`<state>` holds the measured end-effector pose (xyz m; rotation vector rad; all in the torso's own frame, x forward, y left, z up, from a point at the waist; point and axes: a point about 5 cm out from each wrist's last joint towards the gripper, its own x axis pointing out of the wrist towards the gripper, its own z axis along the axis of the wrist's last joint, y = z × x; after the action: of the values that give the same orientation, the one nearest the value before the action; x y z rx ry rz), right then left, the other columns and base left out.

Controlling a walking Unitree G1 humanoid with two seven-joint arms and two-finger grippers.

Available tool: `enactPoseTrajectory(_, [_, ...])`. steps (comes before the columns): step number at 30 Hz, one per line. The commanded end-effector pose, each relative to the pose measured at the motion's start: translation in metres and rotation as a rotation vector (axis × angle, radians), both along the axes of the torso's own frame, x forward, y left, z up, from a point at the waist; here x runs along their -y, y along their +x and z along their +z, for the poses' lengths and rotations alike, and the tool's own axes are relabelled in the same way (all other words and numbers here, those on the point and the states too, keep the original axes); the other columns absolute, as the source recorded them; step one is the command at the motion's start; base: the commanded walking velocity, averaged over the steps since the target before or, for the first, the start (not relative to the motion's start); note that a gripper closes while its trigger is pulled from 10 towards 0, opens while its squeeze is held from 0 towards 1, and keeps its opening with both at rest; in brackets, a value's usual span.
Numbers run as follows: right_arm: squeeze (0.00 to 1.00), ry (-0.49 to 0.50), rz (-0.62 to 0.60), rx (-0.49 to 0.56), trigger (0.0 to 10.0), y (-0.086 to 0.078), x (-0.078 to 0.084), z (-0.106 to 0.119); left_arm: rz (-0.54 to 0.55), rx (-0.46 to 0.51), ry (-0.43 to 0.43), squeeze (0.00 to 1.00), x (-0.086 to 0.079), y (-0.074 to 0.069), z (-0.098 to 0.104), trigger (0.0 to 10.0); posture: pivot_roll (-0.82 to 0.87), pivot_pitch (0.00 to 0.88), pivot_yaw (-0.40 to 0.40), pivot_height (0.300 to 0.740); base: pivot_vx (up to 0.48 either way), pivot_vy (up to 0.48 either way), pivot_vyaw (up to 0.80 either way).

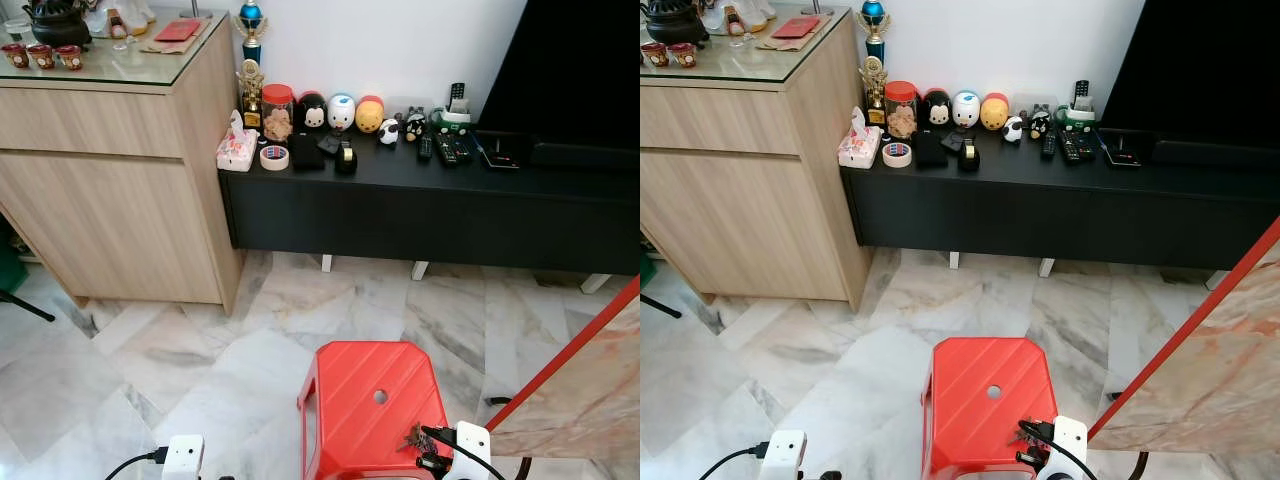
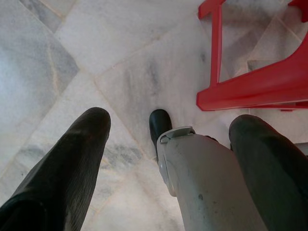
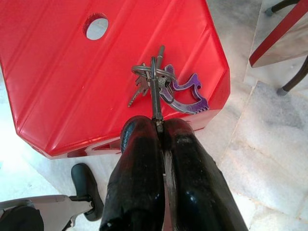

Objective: Hang keys on a hook

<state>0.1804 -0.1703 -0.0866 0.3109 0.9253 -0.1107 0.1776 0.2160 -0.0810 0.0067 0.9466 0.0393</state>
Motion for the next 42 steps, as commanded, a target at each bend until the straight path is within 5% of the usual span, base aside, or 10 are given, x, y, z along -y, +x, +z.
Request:
enactPoseTrajectory(1, [0.00,0.000,-0.020,0.007,10.0,0.000,0.002,0.000,-0.036,-0.019,0.003,0.00,0.003,-0.005,-0.003,10.0,0.06,0.014,-0.087,0.740,0.000,0.000,0.00])
enactPoseTrajectory(27, [0.00,0.009,-0.012,-0.023,10.0,-0.003,0.000,-0.002,-0.050,-0.010,0.011,0.00,0.001,-0.004,-0.002,10.0,0.06,0.017,-0.092,0.740,0.000,-0.228,-0.10])
enactPoseTrajectory(42, [0.00,0.006,-0.022,-0.021,10.0,-0.006,0.017,-0.001,-0.065,-0.013,0.020,0.00,0.000,-0.004,-0.001,10.0,0.06,0.019,-0.087,0.740,0.000,-0.216,0.00])
